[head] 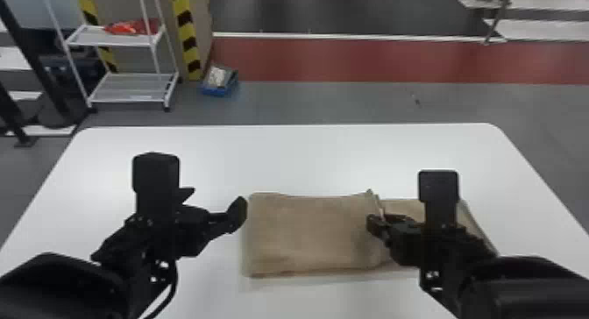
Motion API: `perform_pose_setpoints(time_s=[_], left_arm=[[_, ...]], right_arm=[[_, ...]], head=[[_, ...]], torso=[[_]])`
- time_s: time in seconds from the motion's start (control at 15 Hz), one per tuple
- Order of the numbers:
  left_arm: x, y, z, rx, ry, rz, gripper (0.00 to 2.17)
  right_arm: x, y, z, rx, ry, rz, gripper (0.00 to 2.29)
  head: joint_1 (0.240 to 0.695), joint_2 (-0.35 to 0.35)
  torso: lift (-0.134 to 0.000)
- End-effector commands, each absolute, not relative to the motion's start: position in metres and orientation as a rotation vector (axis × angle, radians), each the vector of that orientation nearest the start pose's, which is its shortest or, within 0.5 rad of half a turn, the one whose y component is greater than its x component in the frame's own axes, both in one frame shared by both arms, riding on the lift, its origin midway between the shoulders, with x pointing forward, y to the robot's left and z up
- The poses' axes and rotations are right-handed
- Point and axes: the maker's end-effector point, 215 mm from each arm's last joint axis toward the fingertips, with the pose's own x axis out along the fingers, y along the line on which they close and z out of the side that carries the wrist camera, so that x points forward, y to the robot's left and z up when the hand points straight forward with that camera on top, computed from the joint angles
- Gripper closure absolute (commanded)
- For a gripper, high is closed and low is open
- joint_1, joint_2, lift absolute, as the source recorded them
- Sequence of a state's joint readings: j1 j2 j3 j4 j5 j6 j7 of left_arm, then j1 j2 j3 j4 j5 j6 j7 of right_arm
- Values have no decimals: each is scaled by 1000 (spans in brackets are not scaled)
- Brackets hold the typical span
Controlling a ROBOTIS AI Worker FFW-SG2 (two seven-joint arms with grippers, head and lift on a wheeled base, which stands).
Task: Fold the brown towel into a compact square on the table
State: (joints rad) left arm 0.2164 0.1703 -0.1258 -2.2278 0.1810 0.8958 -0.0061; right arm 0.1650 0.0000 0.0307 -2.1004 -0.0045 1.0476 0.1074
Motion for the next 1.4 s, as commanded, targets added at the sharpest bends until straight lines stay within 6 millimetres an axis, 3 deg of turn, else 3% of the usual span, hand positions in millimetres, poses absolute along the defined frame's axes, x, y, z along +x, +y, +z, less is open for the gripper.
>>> perform_pose_setpoints(time_s=[0.0, 0.07, 0.13, 0.27, 0.4, 0.73, 1.13, 1.33], left_arm=[[480, 157, -374, 26, 481, -242, 83], [481, 157, -373, 25, 470, -241, 87], [485, 158, -368, 20, 438, -237, 87], [496, 159, -354, 7, 348, -230, 90], [512, 163, -324, -13, 156, -204, 90], [506, 182, -296, -23, -113, -118, 90], [504, 197, -315, -2, -75, -86, 87], [516, 230, -326, 25, -12, -92, 83]], right_arm=[[476, -186, -442, 36, 685, 137, 822], [475, -186, -443, 36, 689, 137, 836], [475, -188, -443, 38, 689, 135, 1089], [475, -189, -443, 39, 689, 133, 1092], [475, -188, -443, 41, 686, 134, 1119], [479, -181, -423, 57, 635, 152, 1119], [474, -192, -405, 98, 599, 148, 1119], [471, -196, -399, 114, 585, 156, 1119]], head=[[695, -34], [695, -34], [695, -34], [695, -34], [695, -34], [695, -13], [695, 5], [695, 11]], torso=[[-125], [-125], [-125], [-125], [-125], [-125], [-125], [-125]])
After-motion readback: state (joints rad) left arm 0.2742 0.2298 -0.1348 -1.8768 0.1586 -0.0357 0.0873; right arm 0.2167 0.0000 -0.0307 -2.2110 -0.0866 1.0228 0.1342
